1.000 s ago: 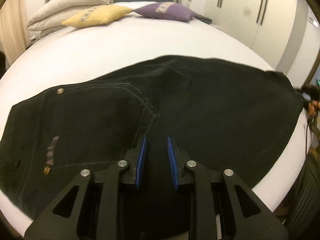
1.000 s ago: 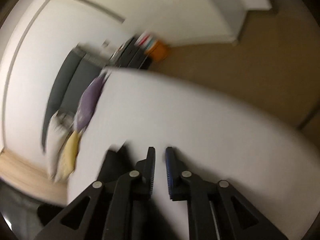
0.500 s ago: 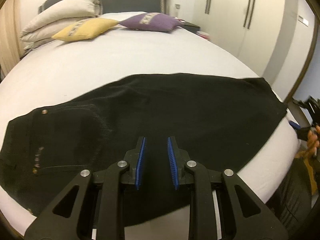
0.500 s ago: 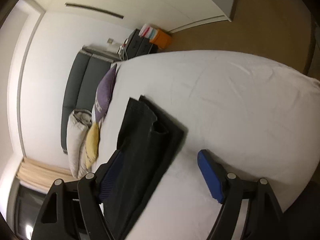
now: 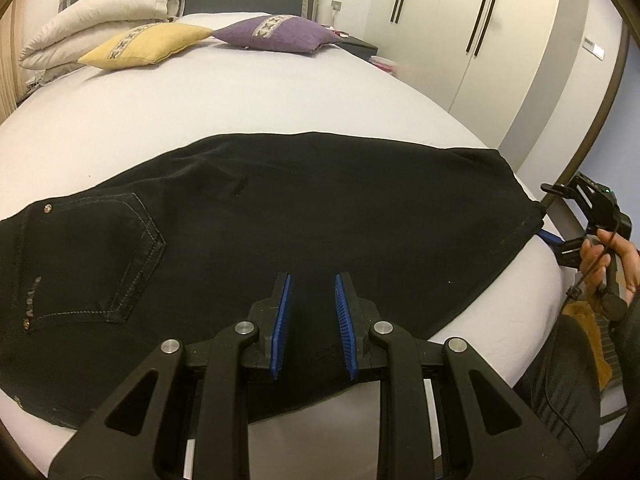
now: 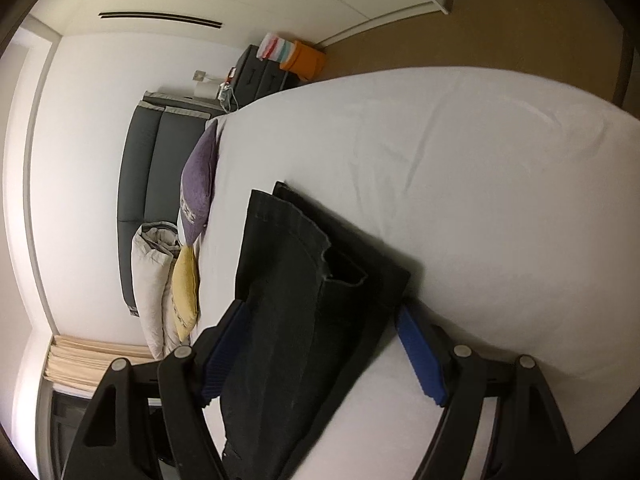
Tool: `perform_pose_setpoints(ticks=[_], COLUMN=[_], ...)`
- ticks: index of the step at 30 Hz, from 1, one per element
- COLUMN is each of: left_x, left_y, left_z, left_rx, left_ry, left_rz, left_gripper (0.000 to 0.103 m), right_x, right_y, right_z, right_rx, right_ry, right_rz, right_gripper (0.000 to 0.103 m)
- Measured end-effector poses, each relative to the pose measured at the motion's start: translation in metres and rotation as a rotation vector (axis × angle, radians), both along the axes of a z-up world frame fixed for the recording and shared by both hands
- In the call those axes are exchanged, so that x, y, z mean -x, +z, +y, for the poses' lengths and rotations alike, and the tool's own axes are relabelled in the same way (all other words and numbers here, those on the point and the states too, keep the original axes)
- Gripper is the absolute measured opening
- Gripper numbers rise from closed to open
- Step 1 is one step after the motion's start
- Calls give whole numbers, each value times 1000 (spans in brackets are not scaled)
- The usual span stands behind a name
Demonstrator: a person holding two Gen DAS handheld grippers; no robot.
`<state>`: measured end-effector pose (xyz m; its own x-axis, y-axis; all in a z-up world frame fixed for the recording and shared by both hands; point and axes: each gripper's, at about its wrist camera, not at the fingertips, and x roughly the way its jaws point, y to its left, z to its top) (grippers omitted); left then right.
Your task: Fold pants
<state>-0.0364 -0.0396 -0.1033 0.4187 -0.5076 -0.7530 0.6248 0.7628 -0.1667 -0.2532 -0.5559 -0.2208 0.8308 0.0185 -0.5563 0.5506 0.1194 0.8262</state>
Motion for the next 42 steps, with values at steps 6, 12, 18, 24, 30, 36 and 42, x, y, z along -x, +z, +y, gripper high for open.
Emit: perform_pose_setpoints(ticks=[6,12,18,24,30,36,42], left_x=[1,0,-5,-19,-37,-58,-74], left_y=[0,2,7,10,-1,-37,-43], left_z=[-7,-20,-37,-67,-126,-154,-140], left_rx=[14,26,46,59,64,62,147], left_ry=[-18,-45,-67,-88,-142,-101,-59], left_rz=[13,27,43,81,197,346,418], left_gripper=[21,21,21,21,21,21,21], right_x=[-6,-8,-14,-7,-14,-19,-39], right_y=[-5,-18,-37,-30,-19,-11,22], right_z=[-5,-11,-10,-6,-2,0,13], right_rx=[-77,-217,-290,-180,-64,10,171], right_ry=[-21,-56,-103,-97,-73,-59,-8], right_rz=[-21,-117,-197,-166,-107,-63,7], right_gripper=[72,55,19,8,7,6,6])
